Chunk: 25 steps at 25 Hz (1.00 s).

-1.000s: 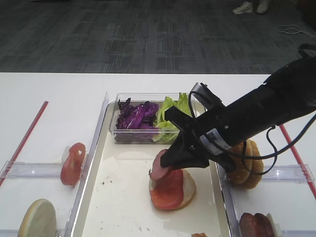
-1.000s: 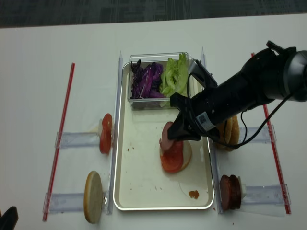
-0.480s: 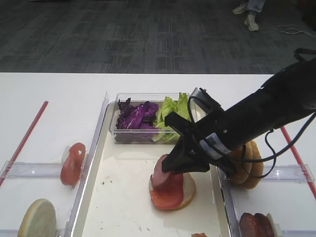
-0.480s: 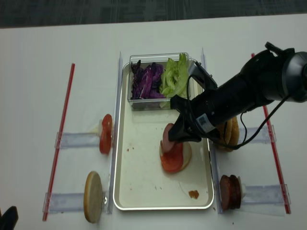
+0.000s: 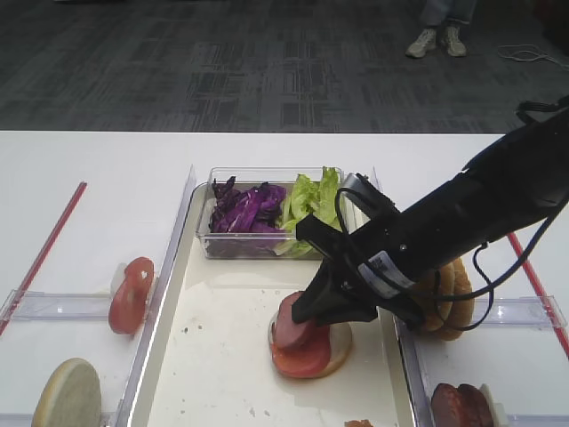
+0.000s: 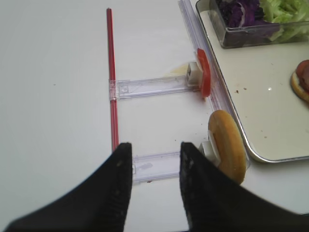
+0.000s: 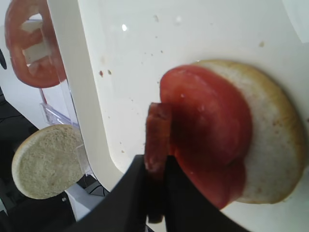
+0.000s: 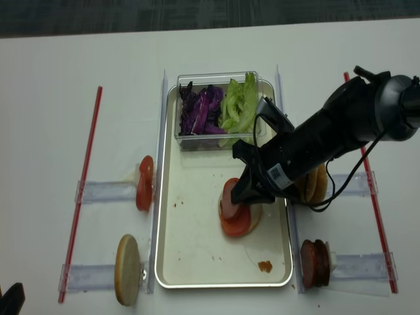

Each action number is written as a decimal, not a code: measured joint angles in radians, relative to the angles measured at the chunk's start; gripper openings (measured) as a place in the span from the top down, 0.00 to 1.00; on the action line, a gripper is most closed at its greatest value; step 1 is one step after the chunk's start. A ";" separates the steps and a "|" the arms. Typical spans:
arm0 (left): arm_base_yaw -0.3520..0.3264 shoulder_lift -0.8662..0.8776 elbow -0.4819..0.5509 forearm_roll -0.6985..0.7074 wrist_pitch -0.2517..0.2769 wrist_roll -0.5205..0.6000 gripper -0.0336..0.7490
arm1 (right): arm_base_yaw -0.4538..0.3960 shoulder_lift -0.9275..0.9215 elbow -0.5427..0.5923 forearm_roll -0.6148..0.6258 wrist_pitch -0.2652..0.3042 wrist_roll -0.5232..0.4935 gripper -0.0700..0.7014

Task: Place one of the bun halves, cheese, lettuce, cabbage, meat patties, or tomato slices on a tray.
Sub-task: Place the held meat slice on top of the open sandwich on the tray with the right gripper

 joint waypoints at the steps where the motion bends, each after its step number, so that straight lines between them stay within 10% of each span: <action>1: 0.000 0.000 0.000 0.000 0.000 0.000 0.66 | 0.000 0.000 0.000 0.000 0.000 0.000 0.78; 25: 0.000 0.000 0.000 0.000 0.000 0.000 0.66 | 0.000 0.002 -0.054 -0.087 0.018 0.048 0.64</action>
